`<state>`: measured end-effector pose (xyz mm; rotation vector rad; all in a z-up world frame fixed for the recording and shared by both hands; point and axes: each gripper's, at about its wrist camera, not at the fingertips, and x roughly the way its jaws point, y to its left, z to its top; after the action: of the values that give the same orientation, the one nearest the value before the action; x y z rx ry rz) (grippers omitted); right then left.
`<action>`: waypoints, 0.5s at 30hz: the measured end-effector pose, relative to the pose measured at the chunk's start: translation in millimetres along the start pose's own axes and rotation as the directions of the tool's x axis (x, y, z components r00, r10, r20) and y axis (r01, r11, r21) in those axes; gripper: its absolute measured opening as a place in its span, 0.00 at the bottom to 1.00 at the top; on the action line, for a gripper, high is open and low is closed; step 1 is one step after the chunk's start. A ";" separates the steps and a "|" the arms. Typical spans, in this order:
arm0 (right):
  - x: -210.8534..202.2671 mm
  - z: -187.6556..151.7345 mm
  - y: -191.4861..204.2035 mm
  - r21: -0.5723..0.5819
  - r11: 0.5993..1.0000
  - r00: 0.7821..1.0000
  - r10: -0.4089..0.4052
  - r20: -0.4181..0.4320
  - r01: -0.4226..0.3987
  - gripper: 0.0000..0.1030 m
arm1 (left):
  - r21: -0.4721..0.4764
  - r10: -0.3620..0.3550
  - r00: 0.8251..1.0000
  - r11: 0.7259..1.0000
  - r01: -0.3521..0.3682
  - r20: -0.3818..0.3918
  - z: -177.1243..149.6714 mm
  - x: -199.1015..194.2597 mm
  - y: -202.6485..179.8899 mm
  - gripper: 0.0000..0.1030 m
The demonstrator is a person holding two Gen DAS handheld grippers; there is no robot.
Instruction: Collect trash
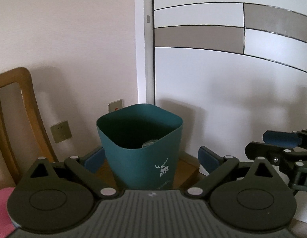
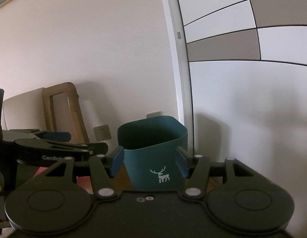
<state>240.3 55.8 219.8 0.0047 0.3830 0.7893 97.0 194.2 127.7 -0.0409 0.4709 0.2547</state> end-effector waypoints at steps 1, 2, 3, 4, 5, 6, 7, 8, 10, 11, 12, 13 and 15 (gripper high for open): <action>-0.6 -0.3 0.2 0.001 1.000 1.000 0.002 0.000 -0.002 0.55 | -0.005 0.002 1.000 1.000 -0.002 0.002 -0.4 -1.0 1.0 0.98; -1.0 -0.8 0.3 0.000 1.000 1.000 0.002 0.000 -0.002 0.55 | -0.008 0.004 1.000 1.000 -0.004 0.005 -0.5 -1.6 1.5 0.98; -1.4 -1.0 0.4 -0.001 1.000 1.000 0.002 -0.001 -0.002 0.55 | -0.010 0.008 1.000 1.000 -0.008 0.009 -0.6 -2.5 2.3 0.98; -1.9 -1.3 0.3 -0.002 1.000 1.000 0.003 -0.002 -0.003 0.55 | -0.014 0.009 1.000 1.000 -0.009 0.012 -0.7 -3.4 3.2 0.98; -2.2 -1.3 0.1 -0.003 1.000 1.000 0.002 -0.002 -0.002 0.55 | -0.018 0.007 1.000 1.000 -0.007 0.013 -0.8 -4.2 4.0 0.98; -2.4 -0.5 -0.7 -0.003 1.000 1.000 0.003 -0.003 -0.003 0.55 | -0.019 0.004 1.000 1.000 -0.003 0.013 -0.7 -4.8 4.4 0.98; -2.7 -0.4 -0.8 -0.003 1.000 1.000 0.004 -0.003 -0.004 0.55 | -0.014 0.006 1.000 1.000 -0.006 0.013 -0.9 -4.0 4.1 0.98; -2.7 -0.5 -0.7 -0.003 1.000 1.000 0.004 -0.003 -0.004 0.55 | -0.014 0.010 1.000 1.000 -0.010 0.014 -0.6 -4.4 3.7 0.98; -3.1 -0.7 -0.7 0.000 1.000 1.000 0.004 -0.001 -0.004 0.55 | -0.010 0.007 1.000 1.000 -0.007 0.017 -0.9 -5.5 4.1 0.98; -3.5 -0.8 -0.8 0.001 1.000 1.000 0.005 -0.001 -0.005 0.55 | -0.007 0.006 1.000 1.000 -0.006 0.019 -1.4 -6.5 4.0 0.98; -3.7 -0.7 -1.1 0.001 1.000 1.000 0.005 -0.002 -0.005 0.55 | -0.005 0.006 1.000 1.000 -0.006 0.020 -2.1 -7.1 2.6 0.98; -3.8 -0.8 -1.2 0.001 1.000 1.000 0.006 -0.002 -0.006 0.55 | -0.005 0.008 1.000 1.000 -0.008 0.019 -2.2 -7.6 1.8 0.98; -4.0 -0.8 -1.7 0.006 1.000 1.000 0.007 -0.003 -0.007 0.55 | -0.004 0.004 1.000 1.000 -0.004 0.020 -2.8 -6.5 3.1 0.98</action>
<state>238.6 51.7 220.2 0.0100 0.3880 0.7950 89.4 195.4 128.2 -0.0416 0.4503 0.2600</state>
